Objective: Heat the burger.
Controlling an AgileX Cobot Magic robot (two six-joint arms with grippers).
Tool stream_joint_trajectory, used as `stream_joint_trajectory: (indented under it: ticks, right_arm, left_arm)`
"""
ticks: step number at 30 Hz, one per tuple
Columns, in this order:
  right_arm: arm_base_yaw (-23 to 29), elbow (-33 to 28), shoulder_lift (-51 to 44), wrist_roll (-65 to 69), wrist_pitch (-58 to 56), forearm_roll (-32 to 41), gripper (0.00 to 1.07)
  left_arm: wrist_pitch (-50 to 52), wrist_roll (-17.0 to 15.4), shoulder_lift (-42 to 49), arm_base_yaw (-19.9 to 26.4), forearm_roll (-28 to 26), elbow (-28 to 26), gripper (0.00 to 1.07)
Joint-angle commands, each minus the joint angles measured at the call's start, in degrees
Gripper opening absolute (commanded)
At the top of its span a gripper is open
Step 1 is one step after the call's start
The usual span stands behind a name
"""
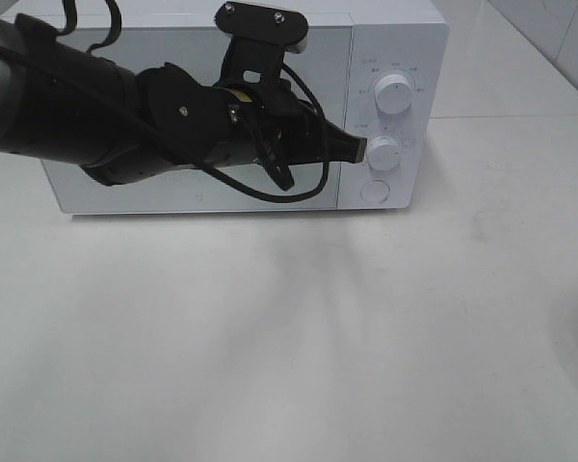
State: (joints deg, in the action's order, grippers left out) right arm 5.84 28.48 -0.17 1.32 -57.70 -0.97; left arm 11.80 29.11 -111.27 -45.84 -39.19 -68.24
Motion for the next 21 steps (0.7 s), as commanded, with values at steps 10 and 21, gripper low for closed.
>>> stream_joint_trajectory:
  ticks: [10, 21]
  right_arm:
    - [-0.52, 0.06, -1.66, -0.46, 0.57, 0.0, 0.76]
    - [-0.52, 0.06, -1.66, -0.46, 0.57, 0.0, 0.76]
  left_arm:
    - [-28.65, 0.06, 3.21, -0.06, 1.78, -0.57, 0.99]
    - [-52.25, -7.96, 8.77, 0.69, 13.64, -0.57, 0.99]
